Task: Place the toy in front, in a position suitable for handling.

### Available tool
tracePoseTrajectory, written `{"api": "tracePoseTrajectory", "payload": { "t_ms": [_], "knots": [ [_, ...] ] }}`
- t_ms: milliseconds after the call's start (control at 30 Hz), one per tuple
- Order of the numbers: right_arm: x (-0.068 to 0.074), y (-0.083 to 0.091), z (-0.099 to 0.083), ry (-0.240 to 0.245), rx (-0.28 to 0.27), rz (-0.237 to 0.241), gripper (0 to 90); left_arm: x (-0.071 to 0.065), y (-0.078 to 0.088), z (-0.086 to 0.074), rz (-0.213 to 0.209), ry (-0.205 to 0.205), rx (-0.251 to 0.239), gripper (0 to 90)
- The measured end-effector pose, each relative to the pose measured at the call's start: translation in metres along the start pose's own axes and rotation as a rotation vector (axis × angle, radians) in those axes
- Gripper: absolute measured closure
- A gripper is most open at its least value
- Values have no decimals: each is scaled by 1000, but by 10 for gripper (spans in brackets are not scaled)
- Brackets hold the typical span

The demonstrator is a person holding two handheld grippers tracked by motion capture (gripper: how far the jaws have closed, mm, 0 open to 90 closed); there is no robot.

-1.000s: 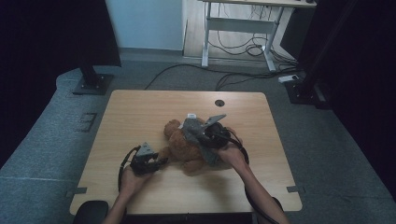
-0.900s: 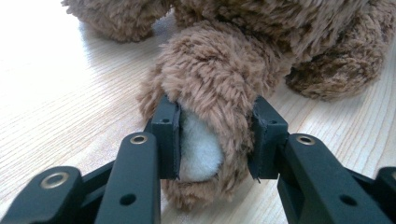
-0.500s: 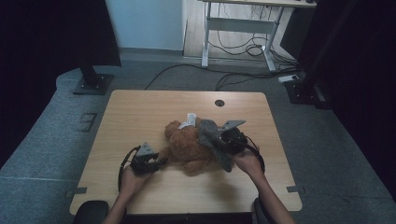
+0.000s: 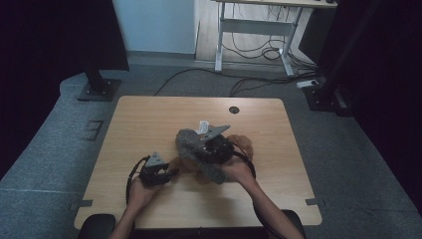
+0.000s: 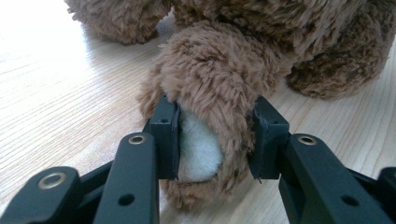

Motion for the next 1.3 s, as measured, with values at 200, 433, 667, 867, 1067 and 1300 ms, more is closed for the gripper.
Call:
{"api": "tracePoseTrajectory", "payload": {
  "t_ms": [200, 433, 667, 867, 1067, 1300],
  "knots": [
    [-3, -27, -18, 3, 80, -5, 743, 0, 0, 0, 3, -7, 4, 604],
    [-14, -16, -38, -52, 85, -14, 745, 0, 0, 0, 3, -10, 4, 610],
    [-27, 1, -62, -94, 96, -52, 745, 0, 0, 0, 3, -11, 4, 613],
    [-35, 13, -86, -137, 109, -75, 746, 0, 0, 0, 3, -14, 4, 612],
    [-39, 24, -113, -154, 152, -109, 746, 0, 0, 0, 2, -11, 4, 611],
    [-25, 44, -99, -150, 83, -82, 744, 0, 0, 0, -1, -6, 3, 609]
  ]
}}
Point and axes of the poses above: each handheld gripper's, and its own axes: y roughly backward along the jaws, z roughly out of its top, x roughly to its left, the point moved 5 cm from there along -y, roughly forward along the jaws, and after that the axes turned 6 degrees about -x, right-handed, at the moved point
